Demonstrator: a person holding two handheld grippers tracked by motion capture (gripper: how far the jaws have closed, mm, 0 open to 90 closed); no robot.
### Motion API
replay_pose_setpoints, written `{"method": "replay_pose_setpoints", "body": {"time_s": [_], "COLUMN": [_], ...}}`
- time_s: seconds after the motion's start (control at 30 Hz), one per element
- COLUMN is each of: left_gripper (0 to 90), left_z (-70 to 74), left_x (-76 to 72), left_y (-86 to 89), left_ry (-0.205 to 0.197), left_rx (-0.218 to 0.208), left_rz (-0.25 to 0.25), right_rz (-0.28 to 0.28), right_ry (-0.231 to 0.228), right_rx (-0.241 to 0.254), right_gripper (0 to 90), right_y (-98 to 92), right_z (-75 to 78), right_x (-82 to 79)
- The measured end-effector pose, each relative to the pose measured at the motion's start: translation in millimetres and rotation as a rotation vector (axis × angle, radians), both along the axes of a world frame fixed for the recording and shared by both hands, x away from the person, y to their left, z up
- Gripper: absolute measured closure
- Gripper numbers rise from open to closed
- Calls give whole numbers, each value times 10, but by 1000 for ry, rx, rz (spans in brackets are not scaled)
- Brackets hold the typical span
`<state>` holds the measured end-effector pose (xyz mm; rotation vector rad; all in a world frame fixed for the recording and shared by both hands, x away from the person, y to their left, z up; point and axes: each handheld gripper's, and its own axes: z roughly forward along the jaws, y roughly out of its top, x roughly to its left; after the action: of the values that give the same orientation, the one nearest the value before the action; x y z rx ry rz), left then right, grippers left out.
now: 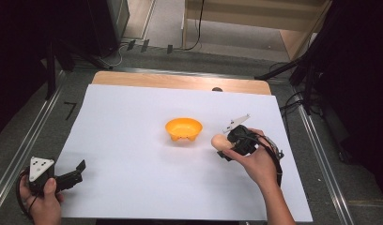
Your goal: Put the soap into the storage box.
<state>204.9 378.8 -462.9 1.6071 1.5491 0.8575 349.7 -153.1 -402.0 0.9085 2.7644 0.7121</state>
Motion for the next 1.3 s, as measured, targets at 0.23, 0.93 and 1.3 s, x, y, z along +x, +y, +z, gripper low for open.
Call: {"method": "replay_pose_setpoints", "body": {"time_s": [0.23,0.93,1.3], "left_gripper": [0,0,0], "left_z": [0,1,0], "left_x": [1,1,2], "left_y": [1,4,3], "left_ry": [1,4,2], "left_rx": [-2,-5,-4], "left_rz": [-2,-2,-1], "right_rz": [87,292,378], "right_ry": [-27,-117,-142], "right_rx": [-3,-20,-29], "right_gripper": [335,334,333], "right_y": [131,637,857], "right_z": [26,108,112], "right_x": [122,371,554]}}
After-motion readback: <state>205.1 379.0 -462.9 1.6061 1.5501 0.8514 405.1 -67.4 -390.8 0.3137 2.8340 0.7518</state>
